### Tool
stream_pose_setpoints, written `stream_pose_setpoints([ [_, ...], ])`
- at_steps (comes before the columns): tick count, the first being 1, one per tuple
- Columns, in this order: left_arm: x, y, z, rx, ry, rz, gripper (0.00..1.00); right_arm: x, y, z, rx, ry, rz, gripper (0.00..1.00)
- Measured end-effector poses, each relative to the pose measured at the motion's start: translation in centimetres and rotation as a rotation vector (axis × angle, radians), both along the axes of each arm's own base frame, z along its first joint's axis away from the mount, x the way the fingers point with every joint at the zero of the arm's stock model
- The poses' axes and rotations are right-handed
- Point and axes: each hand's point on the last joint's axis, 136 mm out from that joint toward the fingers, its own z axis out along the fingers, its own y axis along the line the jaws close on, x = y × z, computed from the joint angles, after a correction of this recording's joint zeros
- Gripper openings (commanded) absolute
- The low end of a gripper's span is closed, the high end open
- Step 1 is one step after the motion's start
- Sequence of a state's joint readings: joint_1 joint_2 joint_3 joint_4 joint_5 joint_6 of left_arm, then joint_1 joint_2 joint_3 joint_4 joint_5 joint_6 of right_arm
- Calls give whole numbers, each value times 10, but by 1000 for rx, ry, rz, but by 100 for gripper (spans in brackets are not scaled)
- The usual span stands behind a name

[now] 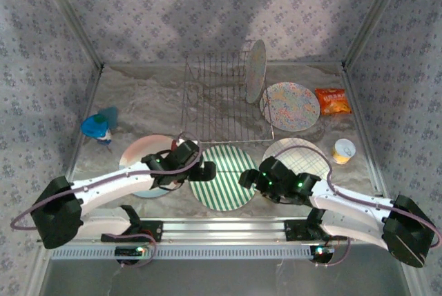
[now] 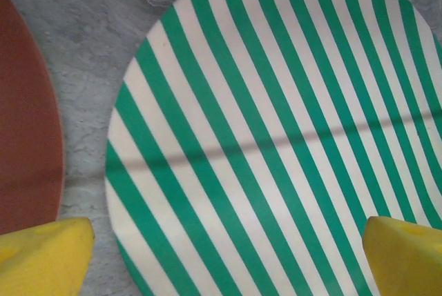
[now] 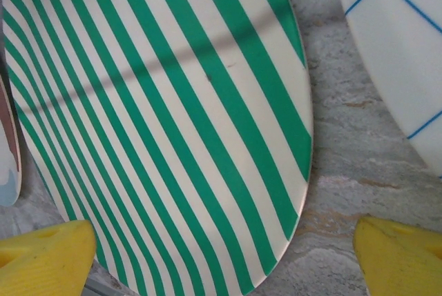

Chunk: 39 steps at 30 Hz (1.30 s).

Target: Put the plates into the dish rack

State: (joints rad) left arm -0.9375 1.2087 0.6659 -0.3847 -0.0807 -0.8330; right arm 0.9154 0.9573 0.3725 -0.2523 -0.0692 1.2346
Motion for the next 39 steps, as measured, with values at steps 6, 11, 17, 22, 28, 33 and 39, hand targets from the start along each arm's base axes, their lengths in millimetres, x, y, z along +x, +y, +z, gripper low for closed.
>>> stream_pose_setpoints([
  [6,-3,-10,-13,24,9,-18,99,1,2,-1,10,-5,-4,97],
  [11,-4,-13,-21,40,15,-19,99,1,3,-2,15,-9,-2,97],
  [17,-2,-16,-22,27,-6,7,99,1,5,-3,17,-10,0,97],
  [22,-4,-10,-30,39,-9,36,99,2,6,-4,18,-16,1,96],
  [28,-3,-9,-34,24,-16,60,99,2,6,-4,14,-22,-1,96],
  [33,-1,-10,-34,12,-24,77,99,2,7,-4,14,-23,0,96],
  [39,-1,-14,-37,10,-36,79,99,3,8,-4,19,-26,0,96],
])
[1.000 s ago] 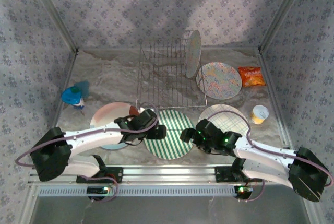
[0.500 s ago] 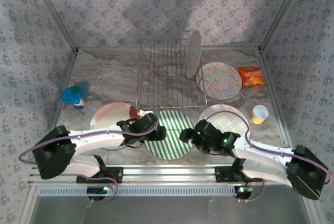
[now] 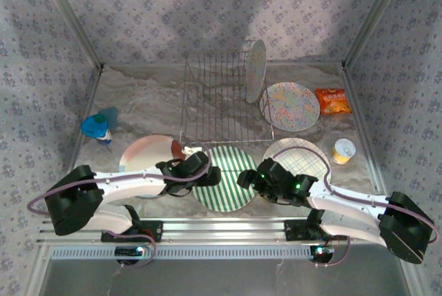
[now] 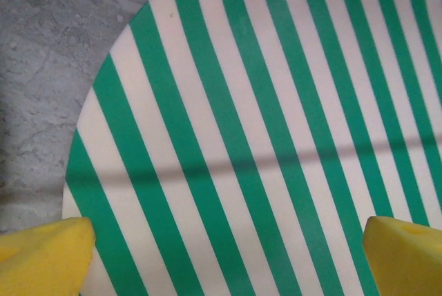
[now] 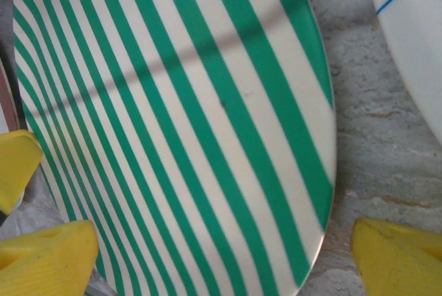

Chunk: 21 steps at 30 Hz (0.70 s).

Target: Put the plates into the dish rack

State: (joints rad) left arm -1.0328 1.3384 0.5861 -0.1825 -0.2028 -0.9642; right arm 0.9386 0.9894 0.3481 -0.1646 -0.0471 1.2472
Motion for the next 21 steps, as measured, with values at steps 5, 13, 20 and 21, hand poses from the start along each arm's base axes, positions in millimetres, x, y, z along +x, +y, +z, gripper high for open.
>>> stream_pose_setpoints([
  [5,-1,-4,-5,7,-6,-4,99,2,4,3,15,-20,1,95],
  [13,2,-15,-5,11,-31,-13,99,7,7,15,50,-68,-7,93],
  [20,2,-17,-5,14,-34,-16,99,9,1,21,51,-90,-30,70],
  [21,2,-17,-5,14,-35,-16,99,9,0,21,50,-92,-32,66],
])
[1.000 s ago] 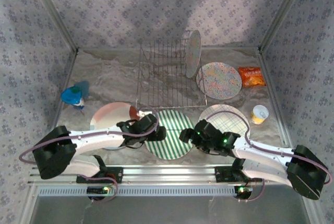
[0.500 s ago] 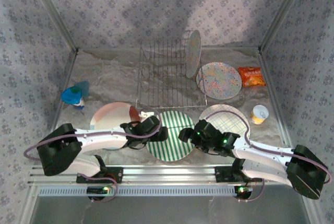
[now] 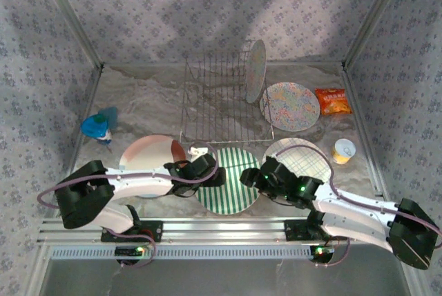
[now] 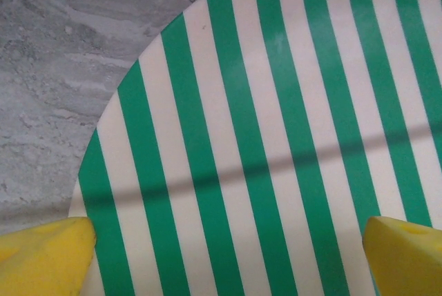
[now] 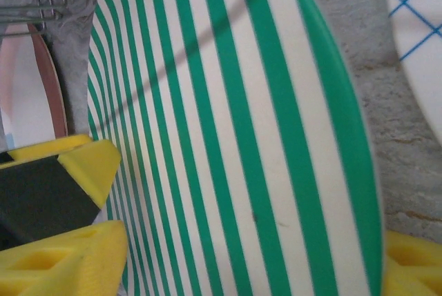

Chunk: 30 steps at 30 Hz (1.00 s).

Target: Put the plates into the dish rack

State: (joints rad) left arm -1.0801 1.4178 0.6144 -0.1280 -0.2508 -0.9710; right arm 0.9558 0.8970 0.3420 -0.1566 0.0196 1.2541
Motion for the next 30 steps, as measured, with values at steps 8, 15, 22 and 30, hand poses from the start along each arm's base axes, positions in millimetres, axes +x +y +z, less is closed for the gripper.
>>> stream_pose_setpoints([
  [8,0,-1,1,0,1,0,99,-3,-6,-1,-14,7,-13,43],
  [15,-2,2,2,8,10,1,99,-5,-10,4,15,2,-28,10],
  [22,-3,3,17,-31,1,13,99,-3,0,32,135,-36,-36,0],
  [30,-9,9,40,-73,-7,5,99,-7,-5,33,135,-25,-44,0],
])
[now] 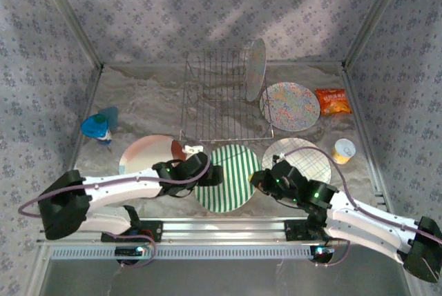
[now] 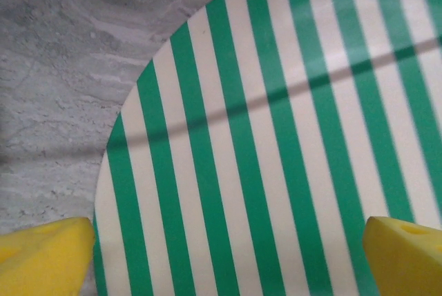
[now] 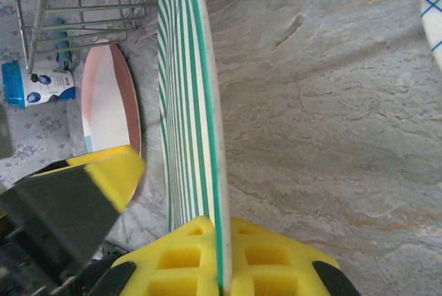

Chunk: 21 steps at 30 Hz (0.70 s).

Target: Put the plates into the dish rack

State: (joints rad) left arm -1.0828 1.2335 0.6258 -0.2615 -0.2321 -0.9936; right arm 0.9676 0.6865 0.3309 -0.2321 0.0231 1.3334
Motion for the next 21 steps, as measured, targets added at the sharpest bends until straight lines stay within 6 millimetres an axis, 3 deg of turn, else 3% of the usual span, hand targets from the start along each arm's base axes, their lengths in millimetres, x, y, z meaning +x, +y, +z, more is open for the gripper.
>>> stream_pose_setpoints([
  [7,-3,8,28,-59,-33,5,99,-3,-2,0,-2,26,-7,0],
  [21,-1,35,90,-207,-116,77,99,-23,2,25,-17,99,94,0],
])
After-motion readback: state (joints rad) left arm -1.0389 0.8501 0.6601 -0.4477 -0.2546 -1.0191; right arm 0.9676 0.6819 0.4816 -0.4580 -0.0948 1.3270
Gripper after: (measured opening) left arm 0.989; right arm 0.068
